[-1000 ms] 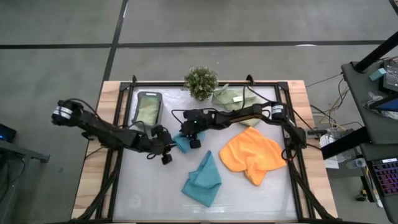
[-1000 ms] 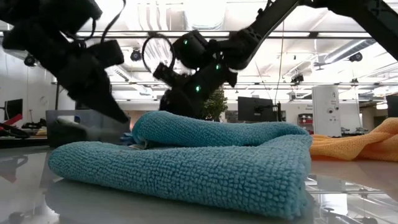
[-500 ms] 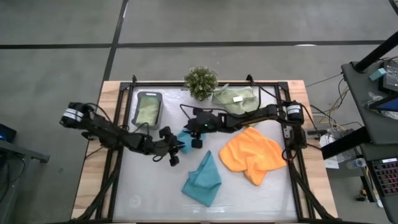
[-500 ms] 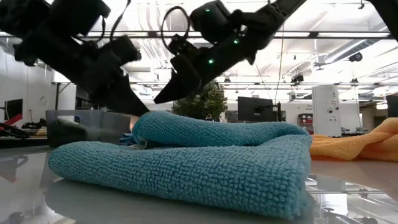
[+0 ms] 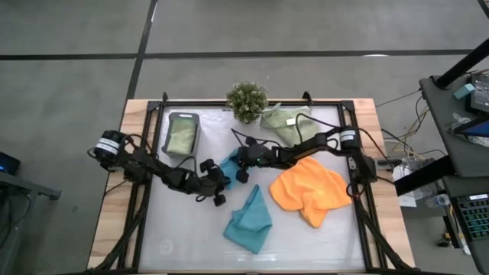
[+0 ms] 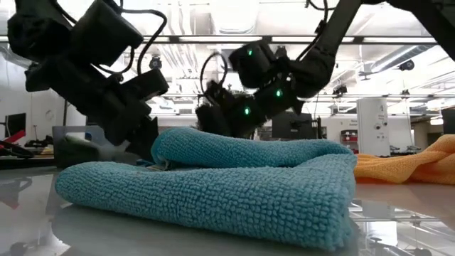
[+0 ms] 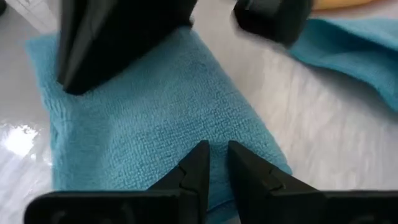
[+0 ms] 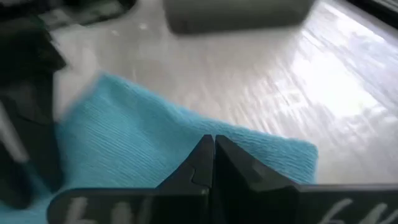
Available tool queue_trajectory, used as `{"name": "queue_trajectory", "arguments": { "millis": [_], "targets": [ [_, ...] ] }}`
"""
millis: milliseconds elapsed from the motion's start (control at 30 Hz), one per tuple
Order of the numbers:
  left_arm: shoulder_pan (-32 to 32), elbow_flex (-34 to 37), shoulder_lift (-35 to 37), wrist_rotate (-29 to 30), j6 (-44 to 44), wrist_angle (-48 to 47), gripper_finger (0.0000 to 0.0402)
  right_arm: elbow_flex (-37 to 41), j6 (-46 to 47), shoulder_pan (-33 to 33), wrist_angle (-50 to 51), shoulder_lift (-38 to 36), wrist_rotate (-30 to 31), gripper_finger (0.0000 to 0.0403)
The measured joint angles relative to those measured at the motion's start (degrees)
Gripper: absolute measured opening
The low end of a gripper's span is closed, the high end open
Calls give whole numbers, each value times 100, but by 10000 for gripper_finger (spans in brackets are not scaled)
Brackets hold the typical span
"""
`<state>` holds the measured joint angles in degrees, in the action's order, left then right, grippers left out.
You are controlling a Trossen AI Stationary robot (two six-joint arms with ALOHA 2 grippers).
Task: Fold microfiber towels
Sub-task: Fold the left blue microfiber cloth
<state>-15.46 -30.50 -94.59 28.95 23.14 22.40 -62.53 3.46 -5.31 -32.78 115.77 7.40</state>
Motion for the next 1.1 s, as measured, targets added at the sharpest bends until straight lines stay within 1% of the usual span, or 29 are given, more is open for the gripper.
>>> {"name": "queue_trajectory", "arguments": {
  "millis": [100,400,500,667,733,900,1000,1100],
  "targets": [
    [-3,33,-6,-79,164,-22,45,13,-23,-36,-50,81,156,9],
    [-32,39,117,-317,301,-53,45,80,-125,-147,48,-8,168,9],
    [-35,42,365,-429,292,-78,45,68,-156,-122,295,-203,164,9],
    [-38,68,864,-481,-113,-107,45,70,-196,-19,604,-589,161,9],
    [-38,76,981,-404,-271,-72,45,71,-175,48,710,-696,79,9],
    [-35,227,976,106,-405,-175,45,82,43,225,819,-716,-458,9],
    [-29,313,861,409,-363,-294,45,86,59,340,1019,-708,-479,9],
    [-29,310,690,424,-95,-421,45,132,-3,379,1289,-700,-369,9]
  ]
}}
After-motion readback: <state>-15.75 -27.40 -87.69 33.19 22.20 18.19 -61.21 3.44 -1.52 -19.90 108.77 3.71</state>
